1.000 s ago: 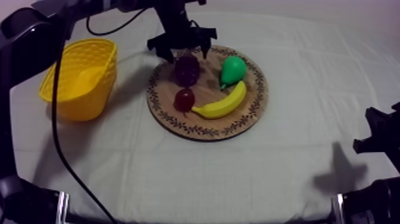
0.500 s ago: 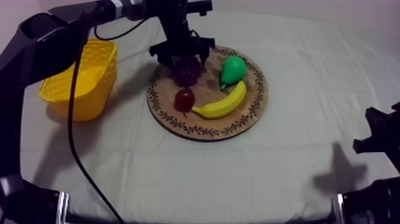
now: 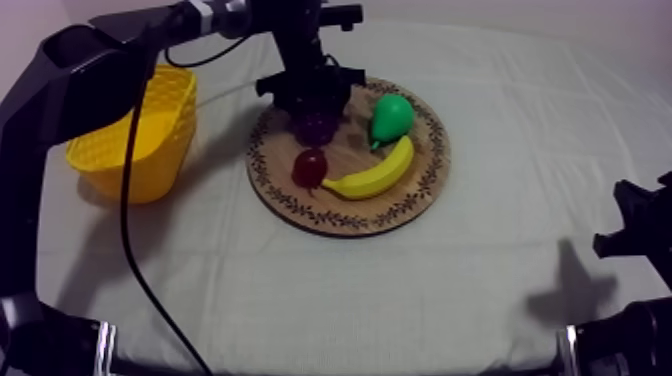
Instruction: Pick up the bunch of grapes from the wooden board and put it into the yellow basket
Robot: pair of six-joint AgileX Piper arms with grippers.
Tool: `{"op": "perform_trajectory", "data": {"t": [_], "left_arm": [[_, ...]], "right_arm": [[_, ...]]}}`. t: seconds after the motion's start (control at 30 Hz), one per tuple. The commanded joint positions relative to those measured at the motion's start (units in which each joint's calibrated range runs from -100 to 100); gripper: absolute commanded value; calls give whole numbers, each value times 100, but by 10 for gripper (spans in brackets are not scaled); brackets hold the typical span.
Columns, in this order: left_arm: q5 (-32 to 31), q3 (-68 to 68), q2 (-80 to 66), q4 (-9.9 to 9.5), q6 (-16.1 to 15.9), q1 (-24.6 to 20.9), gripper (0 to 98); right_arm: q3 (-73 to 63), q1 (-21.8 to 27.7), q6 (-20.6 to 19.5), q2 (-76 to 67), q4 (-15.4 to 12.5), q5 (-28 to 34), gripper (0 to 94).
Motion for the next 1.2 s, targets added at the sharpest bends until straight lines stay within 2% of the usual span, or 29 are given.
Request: {"op": "perform_trajectory", "data": {"t": [0.0,0.23,0.57,1.17], "left_arm": [[-3,7,5,3,6,-10,584],[-3,19,27,16,31,-28,531],[-236,363,-266,27,-2,-18,530],[-981,2667,-3202,52,-310,49,533]], "right_arm": [[-1,1,1,-2,1,2,5],[-1,1,1,-2,1,2,5],[-1,1,1,-2,1,2,5],[-1,1,1,-2,1,2,5]]}}
